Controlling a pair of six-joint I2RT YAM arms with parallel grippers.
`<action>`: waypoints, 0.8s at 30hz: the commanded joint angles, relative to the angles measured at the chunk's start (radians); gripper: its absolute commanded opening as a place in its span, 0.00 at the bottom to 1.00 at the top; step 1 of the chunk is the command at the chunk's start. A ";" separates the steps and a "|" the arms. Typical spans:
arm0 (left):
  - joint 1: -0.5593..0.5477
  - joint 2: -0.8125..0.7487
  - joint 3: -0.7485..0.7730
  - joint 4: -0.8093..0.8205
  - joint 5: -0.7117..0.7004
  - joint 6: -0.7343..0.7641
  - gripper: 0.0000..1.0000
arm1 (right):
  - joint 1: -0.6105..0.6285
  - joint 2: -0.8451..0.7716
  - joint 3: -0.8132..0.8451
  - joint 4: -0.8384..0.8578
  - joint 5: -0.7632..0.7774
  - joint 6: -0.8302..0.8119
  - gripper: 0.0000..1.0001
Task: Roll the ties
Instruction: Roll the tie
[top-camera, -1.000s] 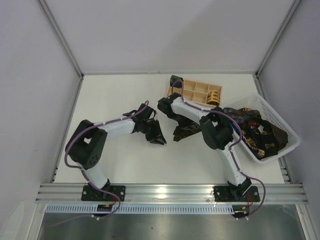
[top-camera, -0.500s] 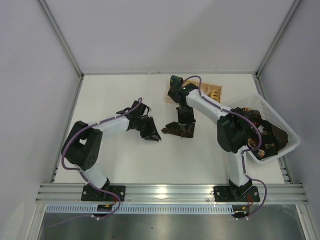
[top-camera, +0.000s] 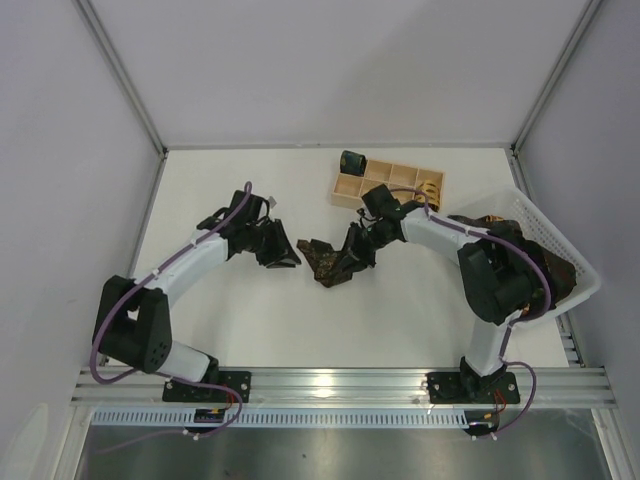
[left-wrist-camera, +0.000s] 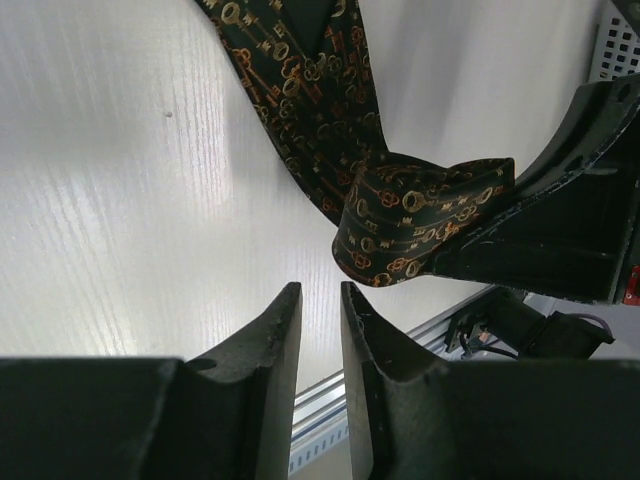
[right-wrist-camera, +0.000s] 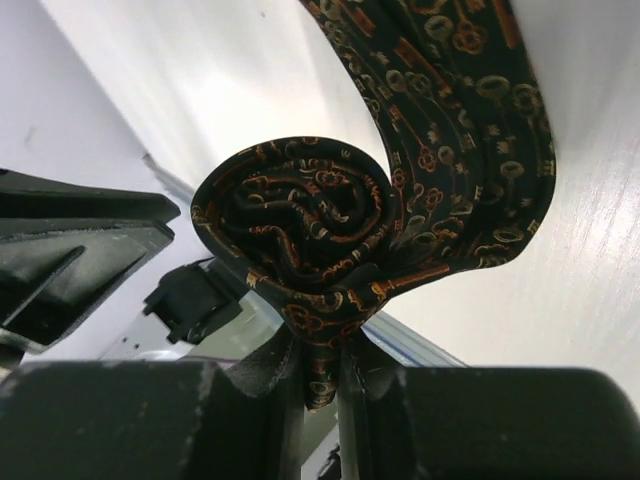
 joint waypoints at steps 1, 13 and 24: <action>0.002 0.006 0.015 0.026 0.017 0.021 0.28 | -0.046 -0.106 -0.081 0.219 -0.141 0.097 0.00; -0.082 0.400 0.297 0.122 0.200 0.015 0.26 | -0.189 -0.212 -0.330 0.165 -0.121 -0.020 0.00; -0.119 0.568 0.305 0.160 0.142 -0.048 0.25 | -0.279 -0.168 -0.379 0.070 -0.093 -0.140 0.00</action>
